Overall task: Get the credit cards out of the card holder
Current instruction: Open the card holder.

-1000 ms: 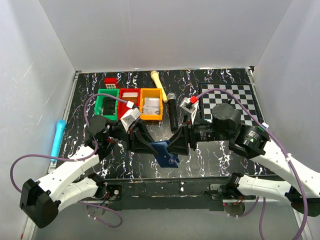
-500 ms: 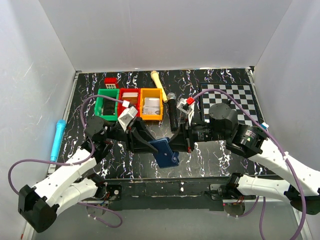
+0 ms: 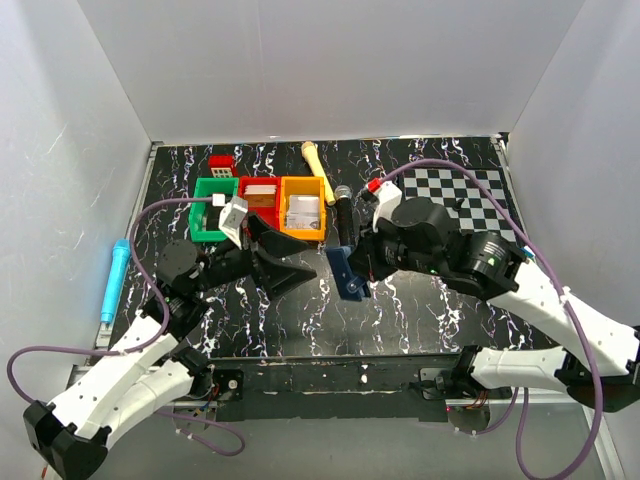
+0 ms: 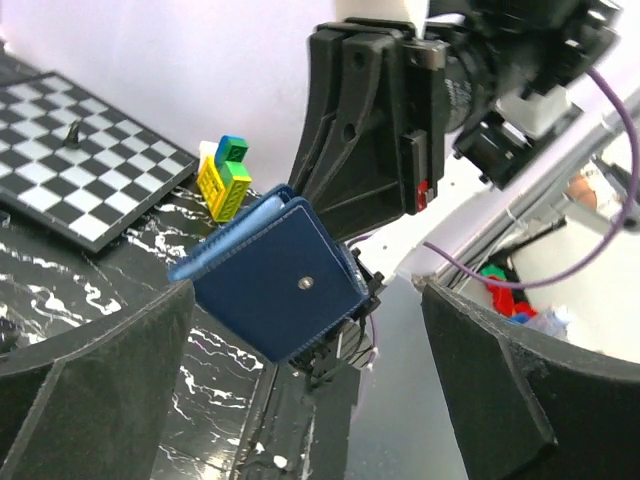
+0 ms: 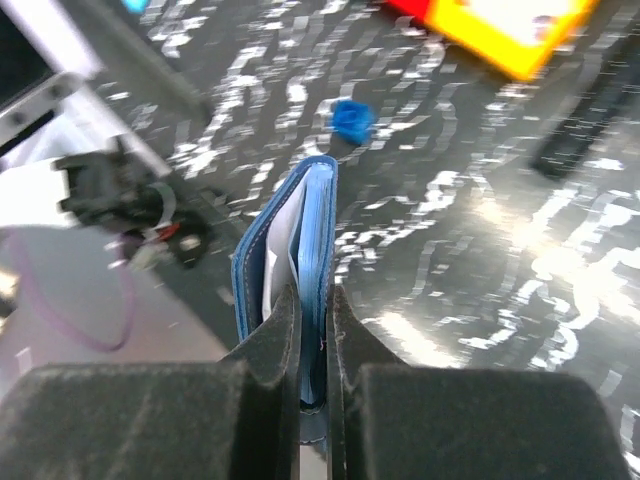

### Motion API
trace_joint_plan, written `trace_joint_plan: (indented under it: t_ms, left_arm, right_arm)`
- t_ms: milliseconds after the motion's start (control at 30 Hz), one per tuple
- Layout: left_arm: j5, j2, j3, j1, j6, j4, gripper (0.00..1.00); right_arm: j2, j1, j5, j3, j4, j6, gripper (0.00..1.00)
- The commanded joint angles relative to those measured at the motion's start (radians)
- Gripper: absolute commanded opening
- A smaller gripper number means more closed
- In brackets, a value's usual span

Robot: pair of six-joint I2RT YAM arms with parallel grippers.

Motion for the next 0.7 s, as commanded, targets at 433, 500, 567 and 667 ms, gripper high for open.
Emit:
trace_joint_plan:
  t_ms: [433, 500, 567, 667]
  left_arm:
    - [-0.455, 0.207, 0.099, -0.182, -0.196, -0.215, 0.98]
    - [-0.485, 0.228, 0.107, -0.200, -0.210, -0.209, 0.98]
    - [-0.514, 0.238, 0.107, -0.214, -0.217, -0.204, 0.98]
    - [-0.551, 0.231, 0.105, -0.228, -0.213, -0.194, 0.98]
  right_arm:
    - [0.273, 0.143, 0.824, 0.284, -0.331, 0.015, 0.01]
    - [0.280, 0.151, 0.823, 0.287, -0.321, 0.023, 0.01]
    - [0.290, 0.153, 0.823, 0.293, -0.329, 0.031, 0.01]
    - [0.293, 0.156, 0.818, 0.293, -0.335, 0.041, 0.01]
